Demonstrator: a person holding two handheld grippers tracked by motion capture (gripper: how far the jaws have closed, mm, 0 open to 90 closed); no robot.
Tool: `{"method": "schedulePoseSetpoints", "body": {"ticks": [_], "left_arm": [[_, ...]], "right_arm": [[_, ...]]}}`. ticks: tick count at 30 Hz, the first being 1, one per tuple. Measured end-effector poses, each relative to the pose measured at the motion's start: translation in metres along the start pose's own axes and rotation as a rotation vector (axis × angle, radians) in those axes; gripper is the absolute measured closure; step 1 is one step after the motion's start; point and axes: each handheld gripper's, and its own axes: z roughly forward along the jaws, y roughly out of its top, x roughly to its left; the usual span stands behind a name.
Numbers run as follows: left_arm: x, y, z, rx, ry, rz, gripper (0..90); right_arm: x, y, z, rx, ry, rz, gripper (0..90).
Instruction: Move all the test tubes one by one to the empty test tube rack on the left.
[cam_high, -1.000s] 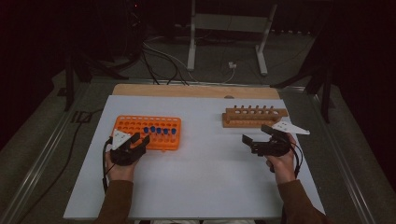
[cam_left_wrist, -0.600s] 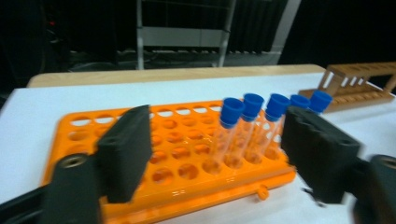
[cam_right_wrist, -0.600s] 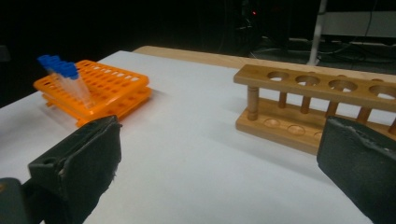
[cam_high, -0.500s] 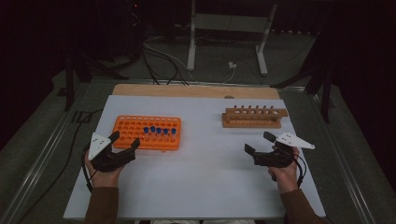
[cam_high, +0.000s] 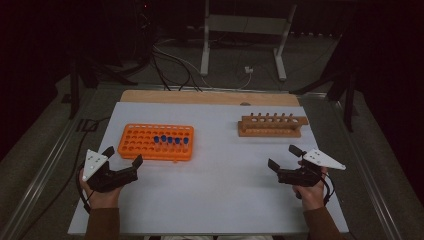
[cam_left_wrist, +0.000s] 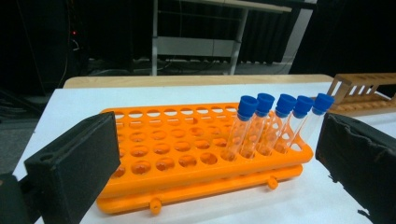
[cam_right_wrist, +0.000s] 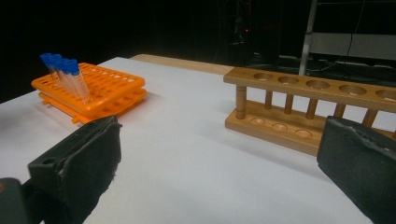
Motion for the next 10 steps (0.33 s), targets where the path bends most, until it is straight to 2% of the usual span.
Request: {"method": "schedulePoseSetpoints", "body": {"ticks": [10], "left_arm": [[0.0002, -0.0043, 0.0042, 0.014, 0.02, -0.003, 0.6]], "right_arm": [[0.0005, -0.0019, 0.0014, 0.003, -0.011, 0.003, 0.0]]}}
